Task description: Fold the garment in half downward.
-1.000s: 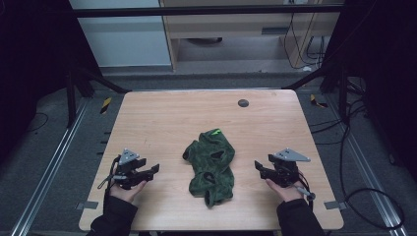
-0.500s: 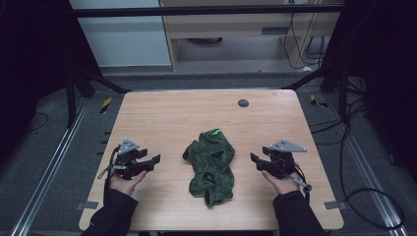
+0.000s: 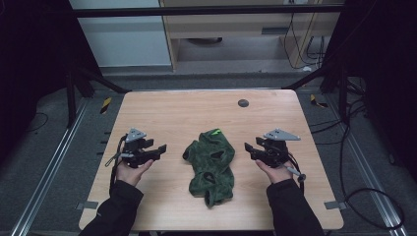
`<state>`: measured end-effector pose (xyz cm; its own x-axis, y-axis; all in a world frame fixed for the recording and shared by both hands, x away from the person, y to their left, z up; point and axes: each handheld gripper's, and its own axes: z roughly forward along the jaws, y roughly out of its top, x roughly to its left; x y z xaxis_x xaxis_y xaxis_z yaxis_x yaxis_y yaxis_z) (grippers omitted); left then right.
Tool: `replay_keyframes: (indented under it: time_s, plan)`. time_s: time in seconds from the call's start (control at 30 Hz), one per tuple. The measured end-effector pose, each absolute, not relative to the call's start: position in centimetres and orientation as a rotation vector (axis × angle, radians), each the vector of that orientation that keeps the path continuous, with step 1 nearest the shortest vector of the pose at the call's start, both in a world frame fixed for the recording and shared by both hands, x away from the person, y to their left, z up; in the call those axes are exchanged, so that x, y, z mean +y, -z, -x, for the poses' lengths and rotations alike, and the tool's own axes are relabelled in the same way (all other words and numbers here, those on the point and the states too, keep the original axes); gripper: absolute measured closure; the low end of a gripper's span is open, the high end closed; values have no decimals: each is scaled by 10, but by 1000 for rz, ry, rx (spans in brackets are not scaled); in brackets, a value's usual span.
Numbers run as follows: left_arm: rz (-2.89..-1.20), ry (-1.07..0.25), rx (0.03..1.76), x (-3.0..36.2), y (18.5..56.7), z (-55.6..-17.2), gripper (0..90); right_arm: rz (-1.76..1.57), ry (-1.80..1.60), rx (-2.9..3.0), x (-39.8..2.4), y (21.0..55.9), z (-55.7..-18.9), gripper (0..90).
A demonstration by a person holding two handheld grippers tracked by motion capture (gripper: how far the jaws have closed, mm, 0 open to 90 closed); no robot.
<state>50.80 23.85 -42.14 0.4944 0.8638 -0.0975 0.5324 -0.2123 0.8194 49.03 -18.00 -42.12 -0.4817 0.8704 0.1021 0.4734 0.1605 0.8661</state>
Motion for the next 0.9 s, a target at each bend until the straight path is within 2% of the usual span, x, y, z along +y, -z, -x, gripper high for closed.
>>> replay_keyframes:
  time_s: [0.4, 0.9]
  plan:
    - [-1891, -500, 1137, 222, 413, -528, 401, -1270, -1246, 2038, -171, 417, -508, 477]
    - [-1945, -482, 1109, 189, 422, -552, 412, -1291, -1226, 2048, -157, 426, -533, 493]
